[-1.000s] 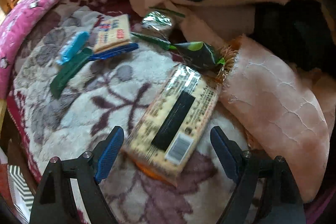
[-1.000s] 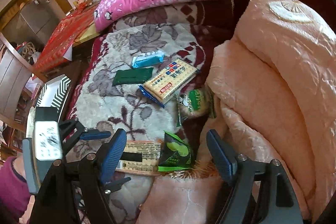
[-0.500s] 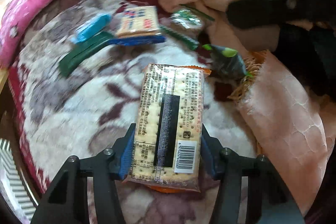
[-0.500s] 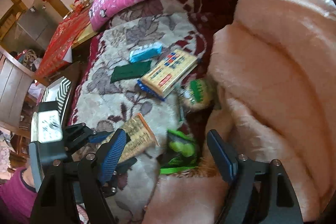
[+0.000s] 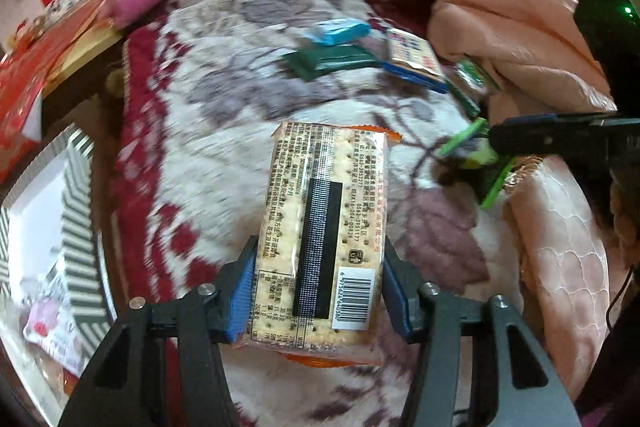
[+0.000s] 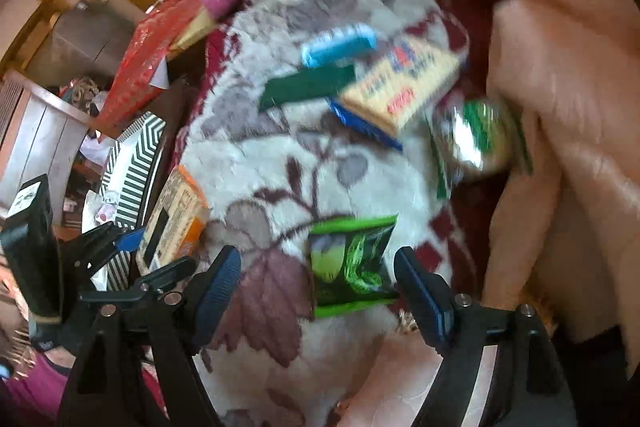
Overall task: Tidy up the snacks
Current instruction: 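Grasp the cracker pack with the left gripper while the right grasps the green packet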
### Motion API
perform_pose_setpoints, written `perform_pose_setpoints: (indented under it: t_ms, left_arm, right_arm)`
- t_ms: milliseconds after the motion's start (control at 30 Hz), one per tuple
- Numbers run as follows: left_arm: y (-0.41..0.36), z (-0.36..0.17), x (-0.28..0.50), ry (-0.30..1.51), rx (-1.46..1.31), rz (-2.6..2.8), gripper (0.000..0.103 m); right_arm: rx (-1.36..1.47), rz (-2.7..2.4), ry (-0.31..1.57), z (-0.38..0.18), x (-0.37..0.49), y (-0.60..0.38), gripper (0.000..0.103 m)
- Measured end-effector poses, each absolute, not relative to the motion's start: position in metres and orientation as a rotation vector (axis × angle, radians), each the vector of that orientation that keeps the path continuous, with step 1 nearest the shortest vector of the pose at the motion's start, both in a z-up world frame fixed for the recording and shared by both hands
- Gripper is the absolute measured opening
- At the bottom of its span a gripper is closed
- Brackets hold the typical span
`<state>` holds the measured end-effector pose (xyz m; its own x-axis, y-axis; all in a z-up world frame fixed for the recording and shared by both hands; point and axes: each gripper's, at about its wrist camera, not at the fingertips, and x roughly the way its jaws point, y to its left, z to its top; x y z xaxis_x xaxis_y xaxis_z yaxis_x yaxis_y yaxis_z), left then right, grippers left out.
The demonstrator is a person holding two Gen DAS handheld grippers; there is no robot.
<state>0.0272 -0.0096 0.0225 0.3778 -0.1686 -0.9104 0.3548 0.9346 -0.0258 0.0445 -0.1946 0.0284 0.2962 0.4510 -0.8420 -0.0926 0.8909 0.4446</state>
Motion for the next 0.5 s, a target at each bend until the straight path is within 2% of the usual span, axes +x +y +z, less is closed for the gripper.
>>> perform_pose_setpoints:
  t_ms: [100, 267, 433, 467, 500]
  left_arm:
    - [-0.002, 0.025, 0.024, 1.135, 0.17, -0.315, 0.055]
    - [0.0, 0.023, 0.024, 1.136, 0.134, -0.315, 0.055]
    - [0.002, 0.023, 0.021, 1.141, 0.097, -0.304, 0.055]
    - [0.003, 0.023, 0.021, 1.144, 0.09, -0.303, 0.055]
    - [0.003, 0.023, 0.02, 1.144, 0.087, -0.301, 0.055]
  right_arm:
    - [0.378, 0.326, 1.243, 0.022, 0.047, -0.203, 0.083]
    - [0.287, 0.289, 1.266, 0.014, 0.043, -0.197, 0.083]
    - [0.083, 0.307, 1.258, 0.013, 0.042, -0.171, 0.083]
    - [0.043, 0.308, 1.264, 0.009, 0.042, -0.166, 0.081]
    - [0.009, 0.298, 1.269, 0.006, 0.043, -0.162, 0.062]
